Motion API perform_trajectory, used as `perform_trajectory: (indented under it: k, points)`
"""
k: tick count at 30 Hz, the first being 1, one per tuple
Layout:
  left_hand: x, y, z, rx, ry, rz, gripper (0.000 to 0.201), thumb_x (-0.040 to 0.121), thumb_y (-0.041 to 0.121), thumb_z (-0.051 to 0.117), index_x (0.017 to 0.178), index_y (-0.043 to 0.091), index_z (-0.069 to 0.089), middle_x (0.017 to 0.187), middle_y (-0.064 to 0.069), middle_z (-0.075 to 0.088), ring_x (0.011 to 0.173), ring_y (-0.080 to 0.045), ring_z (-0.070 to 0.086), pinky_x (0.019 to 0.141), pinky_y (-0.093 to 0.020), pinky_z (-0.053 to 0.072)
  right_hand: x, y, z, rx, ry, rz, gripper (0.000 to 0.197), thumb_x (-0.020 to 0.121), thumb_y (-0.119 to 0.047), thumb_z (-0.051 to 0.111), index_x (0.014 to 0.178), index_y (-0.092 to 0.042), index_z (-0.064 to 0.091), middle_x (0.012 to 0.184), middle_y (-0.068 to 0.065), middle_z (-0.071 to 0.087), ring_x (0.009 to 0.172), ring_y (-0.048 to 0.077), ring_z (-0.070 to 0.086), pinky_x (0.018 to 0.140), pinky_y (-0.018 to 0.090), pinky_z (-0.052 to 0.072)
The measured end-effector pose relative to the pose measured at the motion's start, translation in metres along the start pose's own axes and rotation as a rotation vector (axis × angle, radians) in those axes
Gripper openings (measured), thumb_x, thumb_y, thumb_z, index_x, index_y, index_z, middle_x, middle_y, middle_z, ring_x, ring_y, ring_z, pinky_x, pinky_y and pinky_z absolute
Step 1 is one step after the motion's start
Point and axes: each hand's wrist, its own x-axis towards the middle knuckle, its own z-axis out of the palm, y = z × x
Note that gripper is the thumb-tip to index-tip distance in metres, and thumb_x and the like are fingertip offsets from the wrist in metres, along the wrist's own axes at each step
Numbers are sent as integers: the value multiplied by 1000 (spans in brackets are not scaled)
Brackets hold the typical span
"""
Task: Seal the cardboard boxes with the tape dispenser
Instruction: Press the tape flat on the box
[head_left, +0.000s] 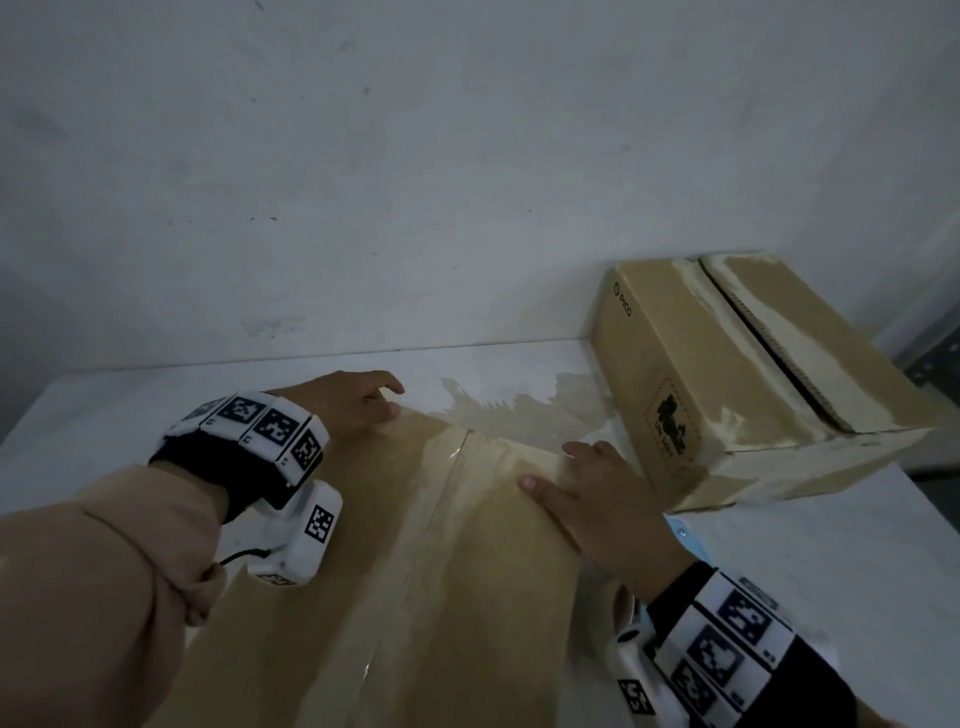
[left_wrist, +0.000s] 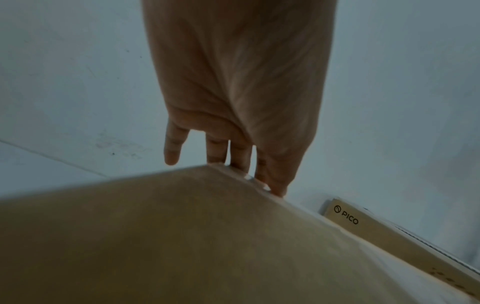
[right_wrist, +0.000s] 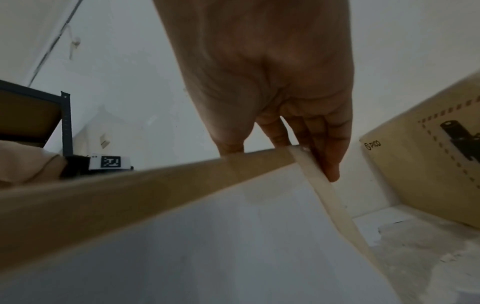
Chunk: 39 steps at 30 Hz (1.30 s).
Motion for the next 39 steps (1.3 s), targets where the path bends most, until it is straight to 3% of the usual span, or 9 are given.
perform_trajectory:
  k: [7,13,15,18,22,27,35,37,39]
  points:
    - [8,-1,-3,177,-42,79,31,98,28,37,123,18,54,126,-1,56,115,-18,50,93,-25,35,6,-2,-18,-22,-129,-104,58,88,-56,46,130,-15,46,132,5,52,119,21,46,88,27,35]
    - [9,3,-3,142,-28,125,35,97,21,43,131,24,48,129,0,57,119,-16,51,99,-22,34,19,7,-15,124,-193,-133,77,83,-51,58,145,-24,20,145,3,40,131,19,37,103,27,29]
    - [6,6,-2,100,-26,140,42,96,19,45,138,25,39,129,-2,56,120,-16,51,98,-21,34,21,11,-11,329,-196,-147,82,79,-42,68,145,-26,22,143,-2,43,128,9,39,99,18,29]
    - [6,10,3,-35,17,162,50,94,10,49,140,27,36,128,-4,57,111,-15,54,91,-18,36,15,21,-9,440,-38,-179,87,68,-35,79,141,-26,31,134,-19,36,119,-2,32,93,11,25]
    - [7,6,1,-72,65,89,54,90,17,56,140,20,35,131,-6,54,118,-18,52,93,-19,34,4,36,-1,415,115,-103,89,60,-43,81,135,-21,40,120,-11,44,113,7,41,100,28,36]
    - [3,1,-6,-74,86,60,66,87,23,62,144,15,29,117,-5,66,117,-15,52,89,-14,28,6,33,10,449,104,-162,67,73,-34,75,131,-18,46,115,-7,49,105,7,45,87,15,33]
    - [8,2,-8,-33,78,64,62,92,14,54,144,28,25,112,-3,65,104,-14,54,90,-17,32,18,26,0,368,-17,-224,60,86,-31,63,139,-20,38,137,0,45,120,9,42,90,12,27]
    - [7,8,-8,-15,81,36,56,93,14,50,145,24,28,122,-8,60,108,-18,54,90,-23,36,22,23,-5,324,-56,-236,61,88,-32,59,142,-20,31,144,3,40,130,14,37,97,16,25]
    - [2,19,-4,95,44,8,57,96,20,43,147,22,18,146,-11,39,130,-25,42,105,-30,31,25,19,-10,214,-118,-266,62,92,-31,53,145,-20,23,151,3,29,137,17,27,106,23,20]
